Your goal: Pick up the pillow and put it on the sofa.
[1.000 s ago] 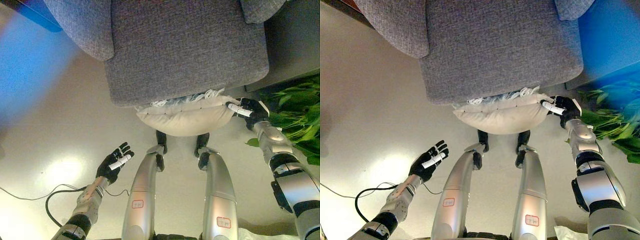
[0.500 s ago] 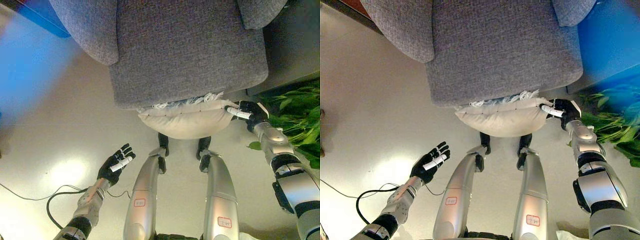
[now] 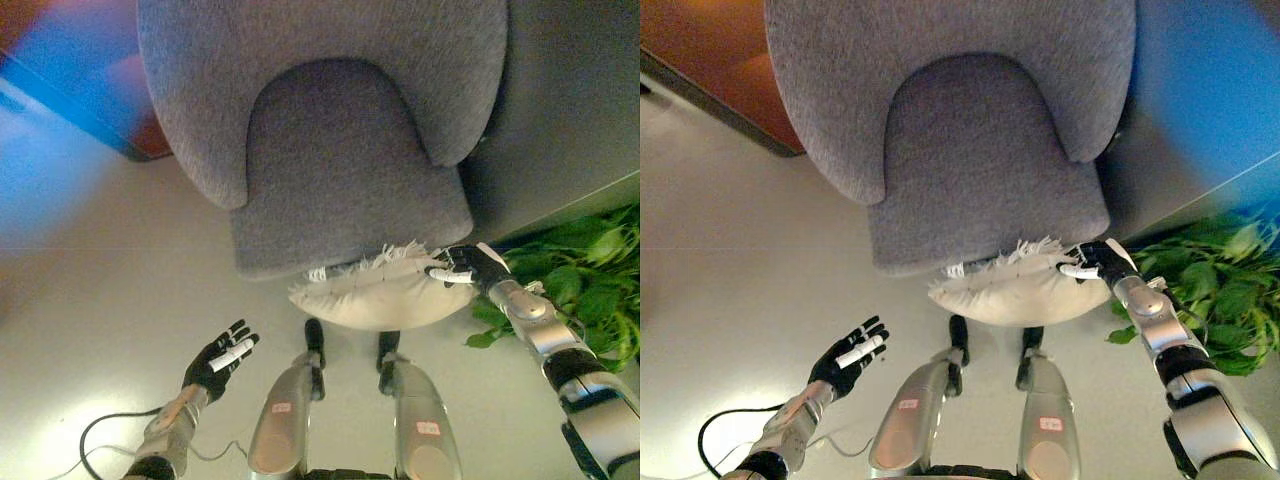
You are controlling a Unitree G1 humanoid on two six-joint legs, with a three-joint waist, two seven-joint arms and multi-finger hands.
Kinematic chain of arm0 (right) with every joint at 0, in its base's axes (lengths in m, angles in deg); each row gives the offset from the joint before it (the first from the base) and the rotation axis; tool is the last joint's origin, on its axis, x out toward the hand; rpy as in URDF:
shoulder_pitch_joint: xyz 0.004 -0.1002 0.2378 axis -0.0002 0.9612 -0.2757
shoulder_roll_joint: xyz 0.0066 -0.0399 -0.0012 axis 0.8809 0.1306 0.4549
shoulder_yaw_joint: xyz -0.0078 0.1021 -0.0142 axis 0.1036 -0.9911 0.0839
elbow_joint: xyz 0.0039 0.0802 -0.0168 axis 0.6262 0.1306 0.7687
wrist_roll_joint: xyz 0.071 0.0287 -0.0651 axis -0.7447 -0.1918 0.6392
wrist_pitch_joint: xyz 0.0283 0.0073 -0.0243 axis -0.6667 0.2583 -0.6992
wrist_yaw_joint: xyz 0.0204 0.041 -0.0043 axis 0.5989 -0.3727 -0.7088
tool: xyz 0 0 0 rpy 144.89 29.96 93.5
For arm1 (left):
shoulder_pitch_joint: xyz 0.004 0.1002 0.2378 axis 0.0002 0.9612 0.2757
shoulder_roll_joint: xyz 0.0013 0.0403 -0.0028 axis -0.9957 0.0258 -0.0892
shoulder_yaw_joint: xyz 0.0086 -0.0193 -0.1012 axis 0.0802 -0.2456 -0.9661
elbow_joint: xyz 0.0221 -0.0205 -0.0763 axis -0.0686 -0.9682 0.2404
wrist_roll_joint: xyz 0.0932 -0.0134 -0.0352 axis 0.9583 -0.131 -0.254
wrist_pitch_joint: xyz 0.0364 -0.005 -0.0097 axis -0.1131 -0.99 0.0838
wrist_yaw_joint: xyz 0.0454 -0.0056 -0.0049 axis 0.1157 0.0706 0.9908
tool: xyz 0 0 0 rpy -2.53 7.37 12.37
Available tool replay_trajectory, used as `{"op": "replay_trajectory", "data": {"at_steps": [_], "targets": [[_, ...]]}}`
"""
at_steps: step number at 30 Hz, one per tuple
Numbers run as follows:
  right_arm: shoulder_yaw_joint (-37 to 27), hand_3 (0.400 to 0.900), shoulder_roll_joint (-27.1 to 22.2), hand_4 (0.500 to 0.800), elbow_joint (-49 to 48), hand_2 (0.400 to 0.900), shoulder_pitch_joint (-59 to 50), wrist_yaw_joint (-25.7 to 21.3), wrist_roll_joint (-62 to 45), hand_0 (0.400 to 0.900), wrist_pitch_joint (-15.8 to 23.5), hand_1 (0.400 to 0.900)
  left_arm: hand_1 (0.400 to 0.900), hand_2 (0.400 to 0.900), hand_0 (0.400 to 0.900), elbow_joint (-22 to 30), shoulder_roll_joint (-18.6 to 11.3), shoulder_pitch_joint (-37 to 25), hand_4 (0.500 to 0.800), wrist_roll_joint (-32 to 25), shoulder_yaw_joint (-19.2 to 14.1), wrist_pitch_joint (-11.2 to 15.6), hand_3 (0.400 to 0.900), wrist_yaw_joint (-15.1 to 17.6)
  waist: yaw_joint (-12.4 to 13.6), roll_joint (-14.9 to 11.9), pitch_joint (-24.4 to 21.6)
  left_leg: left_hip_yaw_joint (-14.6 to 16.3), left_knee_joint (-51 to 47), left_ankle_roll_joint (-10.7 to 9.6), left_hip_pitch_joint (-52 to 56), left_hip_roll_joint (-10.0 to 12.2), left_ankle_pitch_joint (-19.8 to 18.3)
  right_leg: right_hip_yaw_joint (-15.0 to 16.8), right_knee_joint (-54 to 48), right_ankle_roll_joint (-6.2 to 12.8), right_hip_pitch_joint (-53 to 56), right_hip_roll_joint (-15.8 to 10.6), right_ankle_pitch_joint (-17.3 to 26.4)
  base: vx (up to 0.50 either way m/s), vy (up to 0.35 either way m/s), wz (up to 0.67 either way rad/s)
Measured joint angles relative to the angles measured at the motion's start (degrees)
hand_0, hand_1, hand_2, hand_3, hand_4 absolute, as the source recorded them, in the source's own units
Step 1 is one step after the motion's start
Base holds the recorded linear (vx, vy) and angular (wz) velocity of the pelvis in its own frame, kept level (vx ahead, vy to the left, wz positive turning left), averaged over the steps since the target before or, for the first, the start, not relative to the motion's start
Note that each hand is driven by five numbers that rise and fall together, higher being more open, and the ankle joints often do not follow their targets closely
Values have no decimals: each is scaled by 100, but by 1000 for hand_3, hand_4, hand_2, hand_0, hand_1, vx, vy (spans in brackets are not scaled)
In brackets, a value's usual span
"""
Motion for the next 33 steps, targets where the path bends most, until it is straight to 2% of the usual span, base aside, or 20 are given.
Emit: {"op": "replay_trajectory", "data": {"at_steps": [4,7,9,10,12,17,19,26,33], "targets": [[-7,400,-327,500,-1009,400,325,435,482,400,-375,400,900,900,900,-232,24,381,800,389,-635,-182,900,132,-11,-443,-465,326,-607,0,757,8,11,-12,-874,39,743,109,325,139,20,-21],[-23,400,-552,500,-1533,400,424,794,711,400,-498,400,900,900,900,-458,33,464,800,608,-765,-273,900,193,-137,-585,-946,313,-874,-3,1049,-27,9,-175,-1261,78,1091,111,403,124,31,-13],[-23,400,-733,500,-1816,400,438,998,724,400,-585,400,900,900,900,-537,60,460,800,665,-781,-344,900,212,-152,-593,-1123,342,-994,-9,1235,-31,5,-211,-1434,91,1286,128,448,54,35,-17],[-23,400,-904,500,-2011,400,432,1199,724,400,-605,400,900,900,900,-610,91,486,800,760,-783,-375,900,254,-140,-596,-1366,403,-1080,-26,1364,-29,-7,-219,-1593,96,1423,150,495,22,34,-18],[-11,400,-1001,500,-2091,400,348,1306,721,400,-604,400,900,900,900,-713,111,519,800,775,-783,-375,900,263,-154,-595,-1581,429,-1119,-46,1445,-19,-22,-221,-1691,100,1521,173,513,11,33,-19],[803,400,-1459,500,-2065,400,-873,1639,584,400,-653,400,900,900,900,-953,176,688,800,846,-781,-383,900,346,-284,-587,-1953,557,-1123,-93,1617,24,-66,-221,-1882,124,1706,221,584,-8,20,-14],[1349,400,-1481,500,-2053,400,-1655,1689,318,400,-713,400,900,900,900,-1102,206,755,800,861,-779,-412,900,375,-289,-581,-2077,677,-1123,-118,1675,59,-77,-290,-1884,138,1705,214,601,-6,24,-6],[2157,400,-1211,500,-2029,400,-2885,1707,-52,400,-867,400,900,900,900,-1180,335,762,800,862,-701,-529,900,382,-243,-600,-2376,673,-1122,-132,1682,72,-74,-319,-1883,134,1715,225,604,3,8,-1],[2667,400,-696,500,-1544,400,-3279,1712,-402,400,-1048,400,900,900,900,-1209,365,750,800,849,-573,-609,900,387,-44,-708,-2539,632,-1122,-134,1696,74,-72,-451,-1884,137,1755,198,600,54,-13,12]]}}
